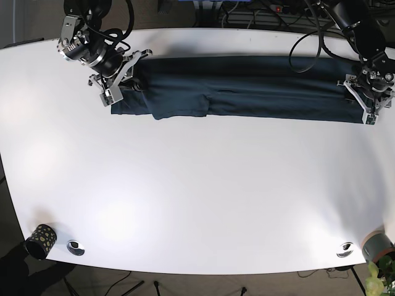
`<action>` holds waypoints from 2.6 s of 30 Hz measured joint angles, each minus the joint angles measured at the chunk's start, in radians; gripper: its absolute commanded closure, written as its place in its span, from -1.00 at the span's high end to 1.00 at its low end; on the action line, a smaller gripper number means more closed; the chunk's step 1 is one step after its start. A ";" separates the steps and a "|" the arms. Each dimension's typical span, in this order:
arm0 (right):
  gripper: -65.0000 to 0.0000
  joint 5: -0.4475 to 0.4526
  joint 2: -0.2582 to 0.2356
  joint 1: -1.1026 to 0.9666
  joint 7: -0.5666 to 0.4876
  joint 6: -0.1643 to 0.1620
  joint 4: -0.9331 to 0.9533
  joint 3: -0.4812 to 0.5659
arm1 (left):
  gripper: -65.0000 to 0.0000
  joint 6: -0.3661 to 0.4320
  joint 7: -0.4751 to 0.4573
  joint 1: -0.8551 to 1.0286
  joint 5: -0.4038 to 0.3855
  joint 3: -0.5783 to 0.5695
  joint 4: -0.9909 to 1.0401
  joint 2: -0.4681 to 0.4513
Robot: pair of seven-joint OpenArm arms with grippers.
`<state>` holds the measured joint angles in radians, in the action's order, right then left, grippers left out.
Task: Fold the T-shirt properly
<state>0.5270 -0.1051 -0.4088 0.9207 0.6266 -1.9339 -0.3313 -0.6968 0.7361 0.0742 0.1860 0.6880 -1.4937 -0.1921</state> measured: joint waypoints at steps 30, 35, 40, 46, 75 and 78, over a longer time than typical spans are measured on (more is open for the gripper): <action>0.20 -0.156 -0.037 0.072 -0.007 -0.002 0.066 0.229 | 0.16 -0.003 0.086 0.030 -0.116 0.007 -0.056 0.016; 0.20 -0.205 -0.042 0.099 -0.091 0.006 0.172 0.220 | 0.16 -0.003 0.021 0.034 -0.148 0.011 0.013 -0.015; 0.20 -0.192 -0.039 0.157 -0.159 0.014 0.256 0.185 | 0.16 -0.002 -0.036 0.014 -0.171 0.010 0.077 -0.025; 0.20 -0.194 -0.062 0.293 -0.158 0.022 0.373 0.149 | 0.16 -0.004 -0.036 -0.113 -0.167 0.010 0.192 -0.021; 0.20 -0.216 -0.086 0.342 -0.132 0.006 0.405 0.142 | 0.56 -0.001 0.179 -0.158 -0.388 0.223 0.258 -0.050; 0.20 -0.214 -0.086 0.342 -0.131 0.006 0.405 0.142 | 0.56 -0.003 0.166 -0.171 -0.388 0.223 0.286 -0.063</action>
<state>0.3134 -0.1913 -0.0669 0.7895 0.6323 -1.5288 -0.1890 -0.6998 0.9020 -0.0971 -0.2024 0.9112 -1.2072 -0.2554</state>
